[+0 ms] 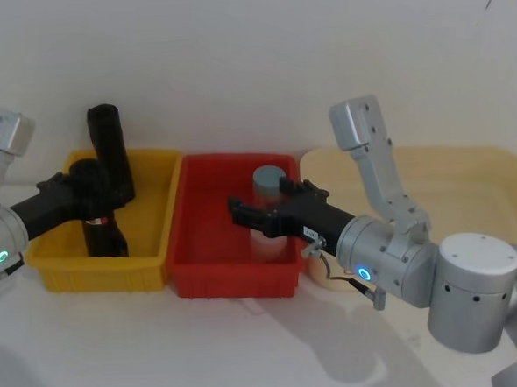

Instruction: Pick up the garbage bag with the one hand and transfer it to the other hand.

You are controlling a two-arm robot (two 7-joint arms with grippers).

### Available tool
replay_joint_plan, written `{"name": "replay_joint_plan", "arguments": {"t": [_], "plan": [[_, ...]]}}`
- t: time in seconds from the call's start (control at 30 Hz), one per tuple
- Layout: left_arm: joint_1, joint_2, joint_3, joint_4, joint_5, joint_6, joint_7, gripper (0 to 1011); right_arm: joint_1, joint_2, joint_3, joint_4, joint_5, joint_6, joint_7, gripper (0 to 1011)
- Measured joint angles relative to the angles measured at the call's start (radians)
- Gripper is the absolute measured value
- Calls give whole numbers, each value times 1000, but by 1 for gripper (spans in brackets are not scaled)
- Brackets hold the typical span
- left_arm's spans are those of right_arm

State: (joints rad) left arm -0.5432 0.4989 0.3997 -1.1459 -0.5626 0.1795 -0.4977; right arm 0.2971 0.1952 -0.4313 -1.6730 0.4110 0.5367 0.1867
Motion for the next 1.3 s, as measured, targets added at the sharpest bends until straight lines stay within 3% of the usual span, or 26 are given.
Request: {"name": "replay_joint_plan", "arguments": {"t": [0.57,1.07,1.3], "plan": [[11,3,-7,-13,8,13,22,1002,28,18,-27,41,-35,27,16,1000],[14,4,-8,-17,10,16,27,1002,155,6,-103,226,-107,38,72,999],[15,4,-8,-17,11,16,28,1002,196,-4,-120,284,-124,37,93,999]]}}
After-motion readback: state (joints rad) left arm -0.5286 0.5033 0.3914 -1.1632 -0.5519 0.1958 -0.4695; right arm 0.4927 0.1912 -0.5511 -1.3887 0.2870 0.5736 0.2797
